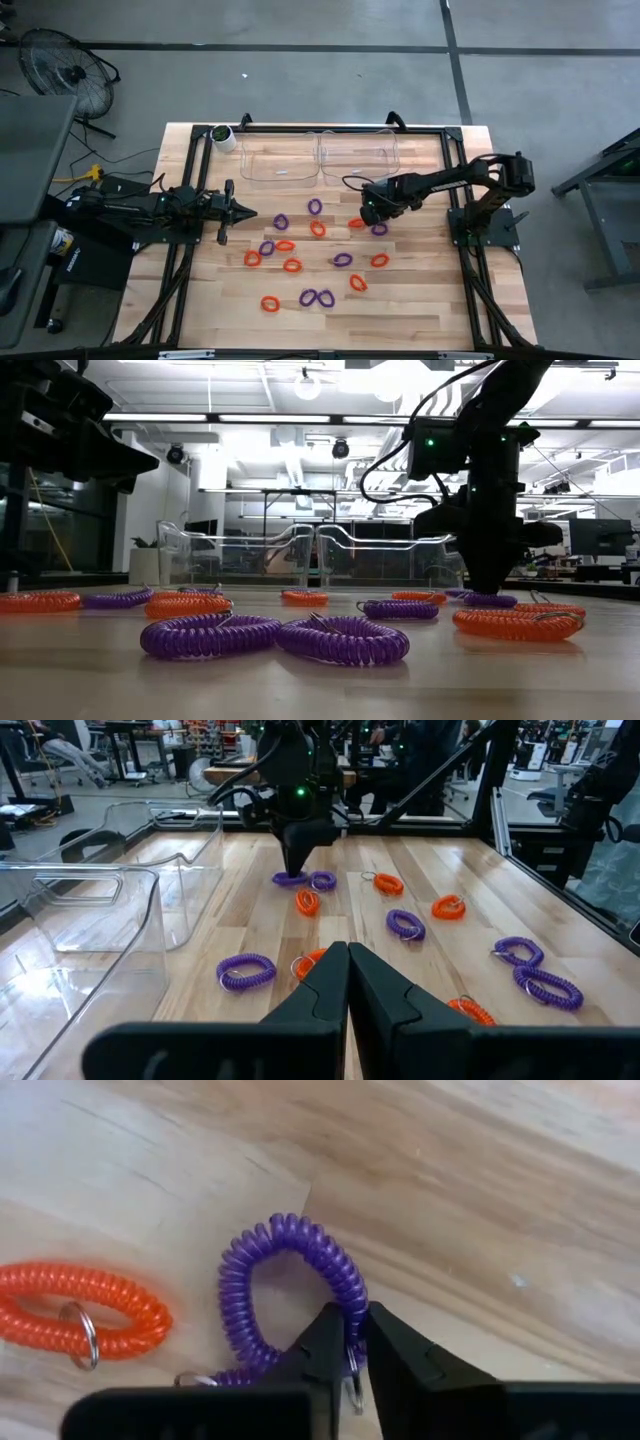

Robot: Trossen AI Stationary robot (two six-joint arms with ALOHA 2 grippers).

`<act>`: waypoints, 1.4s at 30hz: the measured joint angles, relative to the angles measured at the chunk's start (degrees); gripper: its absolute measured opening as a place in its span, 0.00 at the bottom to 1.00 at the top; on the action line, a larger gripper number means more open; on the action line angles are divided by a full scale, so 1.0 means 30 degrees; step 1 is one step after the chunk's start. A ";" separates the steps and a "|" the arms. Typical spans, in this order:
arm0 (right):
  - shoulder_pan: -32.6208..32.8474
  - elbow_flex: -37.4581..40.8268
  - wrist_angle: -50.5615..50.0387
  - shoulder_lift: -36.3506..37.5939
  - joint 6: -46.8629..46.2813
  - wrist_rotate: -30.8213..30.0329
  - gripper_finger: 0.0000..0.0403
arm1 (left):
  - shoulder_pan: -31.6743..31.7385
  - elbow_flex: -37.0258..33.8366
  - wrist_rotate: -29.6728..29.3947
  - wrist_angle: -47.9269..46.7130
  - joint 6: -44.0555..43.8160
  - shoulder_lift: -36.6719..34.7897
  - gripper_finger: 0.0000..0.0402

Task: Sort spring keychains
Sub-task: Put the violet spring keychain into the right bin

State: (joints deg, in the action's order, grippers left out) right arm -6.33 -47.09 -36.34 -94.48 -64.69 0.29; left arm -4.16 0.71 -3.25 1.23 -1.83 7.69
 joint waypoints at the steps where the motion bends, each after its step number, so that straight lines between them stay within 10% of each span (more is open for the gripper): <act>1: 0.0028 0.0000 0.0001 -0.0007 0.0001 0.0164 0.05 | 0.0000 0.0000 0.0000 0.0000 0.0005 0.0003 0.01; 16: 0.0664 -0.0909 -0.0108 0.1094 -0.0016 0.2419 0.01 | 0.0000 0.0000 0.0000 0.0000 0.0007 -0.0003 0.01; 42: -0.2080 -0.9524 -0.5101 0.2495 0.5932 -0.3501 0.00 | 0.0004 0.0000 0.0000 0.0000 0.0003 0.0005 0.01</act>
State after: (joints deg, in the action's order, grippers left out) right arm -12.57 -75.66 -51.64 -86.99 -46.90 -10.22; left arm -4.15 0.71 -3.25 1.23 -1.82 7.70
